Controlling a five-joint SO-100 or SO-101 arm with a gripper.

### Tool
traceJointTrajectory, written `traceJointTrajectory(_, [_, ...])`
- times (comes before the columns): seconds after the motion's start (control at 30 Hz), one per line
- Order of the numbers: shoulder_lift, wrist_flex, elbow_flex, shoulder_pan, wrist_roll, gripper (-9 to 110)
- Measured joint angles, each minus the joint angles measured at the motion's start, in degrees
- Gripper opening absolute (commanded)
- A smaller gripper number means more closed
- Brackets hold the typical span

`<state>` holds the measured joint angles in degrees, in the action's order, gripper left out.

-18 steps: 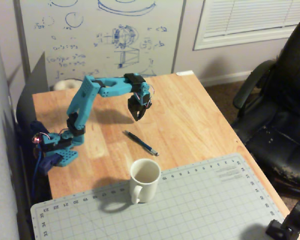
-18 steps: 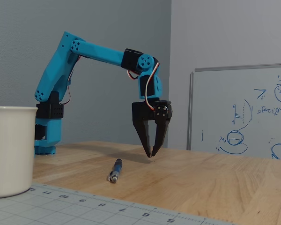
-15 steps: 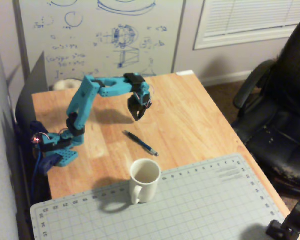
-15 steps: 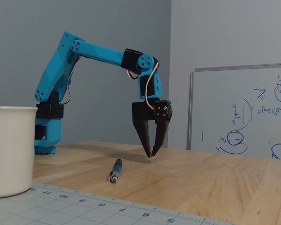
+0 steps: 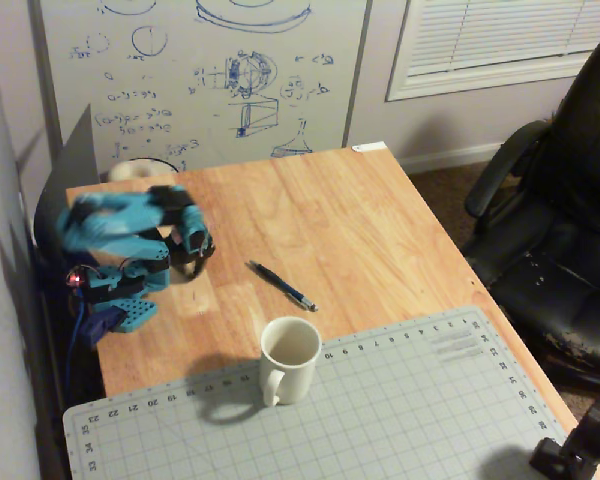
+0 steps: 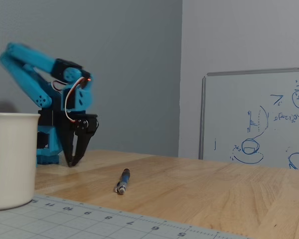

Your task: Touch the pen.

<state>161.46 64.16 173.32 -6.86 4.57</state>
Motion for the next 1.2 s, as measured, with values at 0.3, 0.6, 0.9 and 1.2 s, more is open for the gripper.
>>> traceJointTrajectory(0.3, [28.92,2.11,7.47,-0.09,-0.35,1])
traceJointTrajectory(0.6, [28.74,3.34,7.47,-0.09,-0.35,1])
traceJointTrajectory(0.9, [6.24,-8.44,-4.57,-0.09,-0.35,1])
traceJointTrajectory(1.2, [-24.7,-17.31,-26.72,-0.09,-0.35,1])
